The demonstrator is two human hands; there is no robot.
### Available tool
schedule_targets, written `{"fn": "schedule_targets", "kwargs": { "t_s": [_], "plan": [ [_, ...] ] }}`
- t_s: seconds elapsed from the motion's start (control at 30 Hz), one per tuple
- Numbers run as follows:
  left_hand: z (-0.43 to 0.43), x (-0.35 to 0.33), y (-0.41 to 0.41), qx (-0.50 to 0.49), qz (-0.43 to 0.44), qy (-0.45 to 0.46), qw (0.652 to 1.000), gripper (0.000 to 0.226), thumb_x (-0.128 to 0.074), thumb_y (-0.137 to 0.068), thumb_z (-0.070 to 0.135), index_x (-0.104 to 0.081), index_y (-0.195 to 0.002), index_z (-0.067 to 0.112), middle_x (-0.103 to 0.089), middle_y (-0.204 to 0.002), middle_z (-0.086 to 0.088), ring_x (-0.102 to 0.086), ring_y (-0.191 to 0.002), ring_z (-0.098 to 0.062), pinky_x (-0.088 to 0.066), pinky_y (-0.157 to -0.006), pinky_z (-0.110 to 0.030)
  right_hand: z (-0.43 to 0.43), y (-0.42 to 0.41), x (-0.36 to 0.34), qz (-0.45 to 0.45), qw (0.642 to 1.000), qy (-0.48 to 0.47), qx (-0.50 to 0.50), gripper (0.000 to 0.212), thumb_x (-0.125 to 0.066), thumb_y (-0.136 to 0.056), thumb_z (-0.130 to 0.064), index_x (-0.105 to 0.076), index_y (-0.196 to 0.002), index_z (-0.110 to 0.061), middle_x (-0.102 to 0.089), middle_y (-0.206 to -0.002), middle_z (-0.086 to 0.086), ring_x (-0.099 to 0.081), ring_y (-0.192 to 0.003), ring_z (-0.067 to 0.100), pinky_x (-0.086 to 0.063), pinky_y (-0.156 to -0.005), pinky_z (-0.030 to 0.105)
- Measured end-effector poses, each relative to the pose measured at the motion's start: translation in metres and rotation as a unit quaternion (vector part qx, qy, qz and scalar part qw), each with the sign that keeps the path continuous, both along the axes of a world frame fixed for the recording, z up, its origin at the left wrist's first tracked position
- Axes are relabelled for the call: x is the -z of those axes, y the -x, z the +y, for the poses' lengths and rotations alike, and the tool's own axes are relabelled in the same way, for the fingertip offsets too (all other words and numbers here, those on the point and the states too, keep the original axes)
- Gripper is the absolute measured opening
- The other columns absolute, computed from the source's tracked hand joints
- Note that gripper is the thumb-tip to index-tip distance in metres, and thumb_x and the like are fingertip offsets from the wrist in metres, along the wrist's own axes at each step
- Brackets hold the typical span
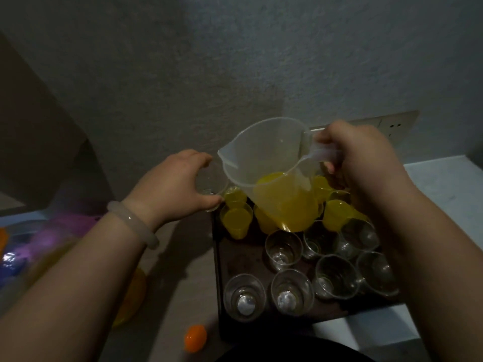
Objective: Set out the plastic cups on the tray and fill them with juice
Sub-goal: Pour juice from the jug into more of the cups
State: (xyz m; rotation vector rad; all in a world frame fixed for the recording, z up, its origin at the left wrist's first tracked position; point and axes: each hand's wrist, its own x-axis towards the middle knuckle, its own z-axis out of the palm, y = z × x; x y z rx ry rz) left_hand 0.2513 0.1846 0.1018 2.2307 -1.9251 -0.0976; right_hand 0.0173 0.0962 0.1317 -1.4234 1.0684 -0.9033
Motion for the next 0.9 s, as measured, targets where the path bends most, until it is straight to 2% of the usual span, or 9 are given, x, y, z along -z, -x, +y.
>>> {"fn": "schedule_targets", "kwargs": {
  "t_s": [0.1,0.23,0.33,0.47,0.63,0.9],
  "plan": [
    [-0.002,0.005,0.001,-0.002,0.007,-0.001,1.0,0.074,-0.075,-0.069,0.051,-0.051,-0.132,0.022,-0.052,-0.125,0.003,-0.051,-0.109,-0.014,-0.04,-0.084,-0.024,-0.001,-0.006,-0.006,0.095,0.992,0.071,-0.036,0.034,-0.055,-0.067,-0.038,-0.056,-0.042,-0.015,-0.041,-0.035,-0.003,-0.033,-0.034,0.01,-0.026,-0.049,0.033],
    [-0.003,0.006,0.004,0.005,0.007,-0.01,1.0,0.073,-0.076,-0.072,0.047,-0.05,-0.134,0.018,-0.052,-0.127,0.0,-0.049,-0.114,-0.015,-0.038,-0.088,-0.023,-0.001,-0.014,-0.024,0.175,0.978,0.092,-0.072,0.049,-0.058,-0.082,-0.033,-0.053,-0.035,-0.021,-0.04,-0.031,-0.006,-0.037,-0.035,0.01,-0.028,-0.051,0.032],
    [-0.003,0.007,0.008,0.011,-0.004,-0.004,1.0,0.073,-0.076,-0.072,0.048,-0.05,-0.133,0.017,-0.054,-0.126,-0.002,-0.05,-0.115,-0.017,-0.04,-0.092,-0.026,-0.002,-0.021,-0.038,0.237,0.959,0.125,-0.088,0.051,-0.056,-0.086,-0.03,-0.048,-0.037,-0.015,-0.042,-0.031,-0.006,-0.037,-0.031,0.007,-0.029,-0.051,0.031],
    [-0.002,0.007,0.015,0.026,0.001,0.004,1.0,0.062,-0.076,-0.069,0.048,-0.057,-0.122,0.023,-0.059,-0.116,0.0,-0.053,-0.11,-0.018,-0.046,-0.09,-0.033,-0.002,-0.029,-0.048,0.268,0.95,0.126,-0.095,0.047,-0.057,-0.083,-0.034,-0.045,-0.043,-0.014,-0.042,-0.032,-0.005,-0.035,-0.03,0.007,-0.03,-0.05,0.031],
    [-0.002,0.005,0.018,0.026,-0.004,0.005,1.0,0.06,-0.073,-0.069,0.052,-0.059,-0.119,0.022,-0.06,-0.114,0.001,-0.054,-0.109,-0.019,-0.048,-0.087,-0.038,0.004,-0.039,-0.053,0.319,0.93,0.152,-0.099,0.039,-0.056,-0.083,-0.039,-0.052,-0.055,-0.012,-0.054,-0.059,0.005,-0.048,-0.056,0.02,-0.036,-0.057,0.033],
    [0.0,0.004,0.021,0.019,-0.012,-0.005,1.0,0.061,-0.074,-0.07,0.051,-0.059,-0.121,0.021,-0.062,-0.116,-0.001,-0.055,-0.11,-0.019,-0.046,-0.087,-0.033,0.013,-0.049,-0.061,0.367,0.906,0.179,-0.11,0.038,-0.052,-0.086,-0.037,-0.049,-0.057,-0.012,-0.05,-0.059,0.005,-0.044,-0.054,0.019,-0.029,-0.049,0.03]
  ]
}}
